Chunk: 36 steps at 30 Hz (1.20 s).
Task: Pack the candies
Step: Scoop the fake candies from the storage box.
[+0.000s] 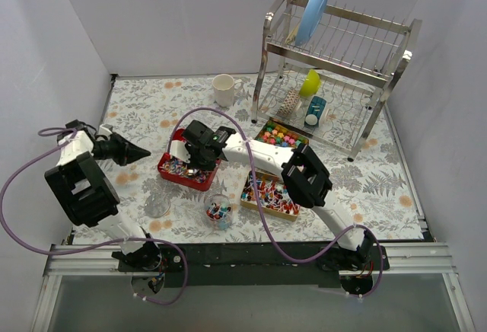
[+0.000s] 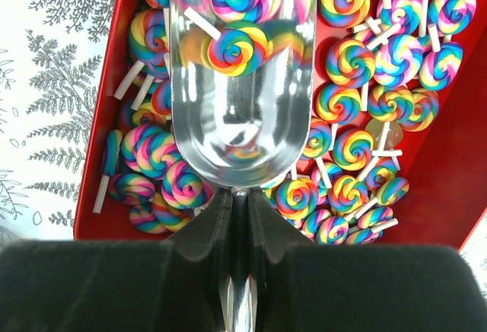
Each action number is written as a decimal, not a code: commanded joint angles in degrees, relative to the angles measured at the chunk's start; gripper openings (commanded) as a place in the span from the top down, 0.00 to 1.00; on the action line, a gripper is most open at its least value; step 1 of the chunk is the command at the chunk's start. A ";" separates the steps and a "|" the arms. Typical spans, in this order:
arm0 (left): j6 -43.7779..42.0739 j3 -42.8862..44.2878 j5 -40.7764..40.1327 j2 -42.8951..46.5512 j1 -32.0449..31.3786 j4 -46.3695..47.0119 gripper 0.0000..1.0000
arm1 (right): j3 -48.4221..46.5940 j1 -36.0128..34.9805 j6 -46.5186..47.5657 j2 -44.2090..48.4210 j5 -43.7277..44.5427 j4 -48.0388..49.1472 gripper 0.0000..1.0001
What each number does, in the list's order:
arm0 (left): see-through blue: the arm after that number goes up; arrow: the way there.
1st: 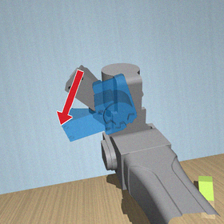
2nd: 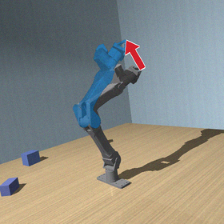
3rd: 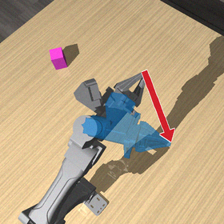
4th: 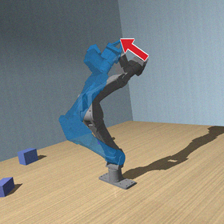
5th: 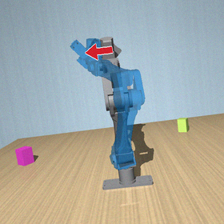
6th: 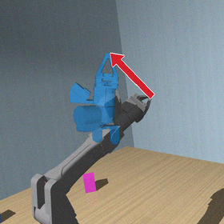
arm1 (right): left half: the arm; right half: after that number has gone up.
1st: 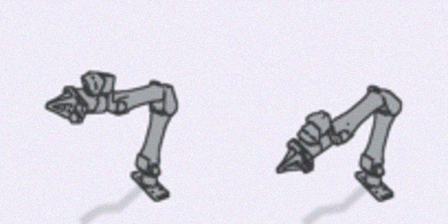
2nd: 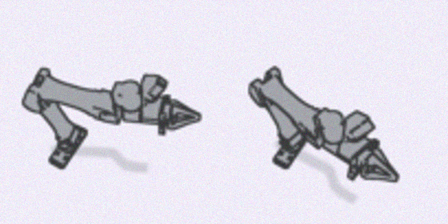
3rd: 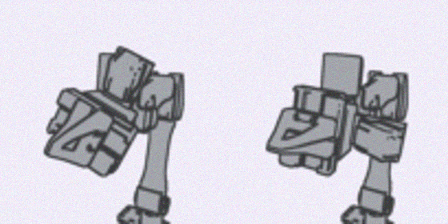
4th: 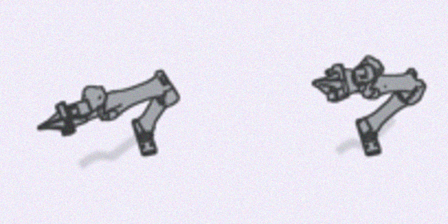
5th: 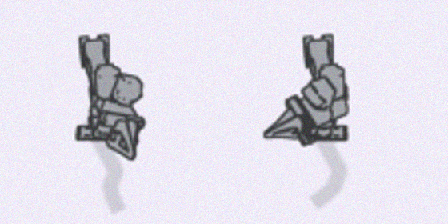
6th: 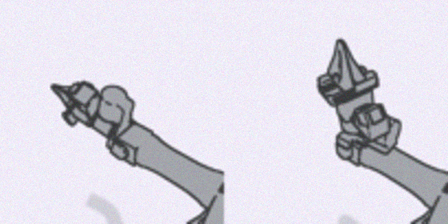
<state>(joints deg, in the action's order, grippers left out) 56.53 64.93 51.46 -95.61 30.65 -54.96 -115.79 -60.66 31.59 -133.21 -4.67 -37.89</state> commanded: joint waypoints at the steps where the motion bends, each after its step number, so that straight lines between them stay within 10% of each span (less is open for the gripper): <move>1: -2.92 5.73 -4.58 -2.99 2.83 -4.11 1.00 | 2.06 -0.68 0.57 0.14 -2.10 -4.56 0.99; 15: 3.23 -14.82 -16.22 1.39 -5.94 9.95 1.00 | -4.27 -3.06 6.37 -2.94 11.43 -6.76 0.99; 36: 6.04 -17.99 -11.48 2.88 -11.67 16.47 1.00 | -6.41 1.68 -3.46 -4.17 -7.81 -5.02 0.99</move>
<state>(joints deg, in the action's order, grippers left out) 62.52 46.94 35.44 -96.90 19.38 -40.01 -126.56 -60.18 31.00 -139.02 -5.21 -44.25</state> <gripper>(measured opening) 0.009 0.167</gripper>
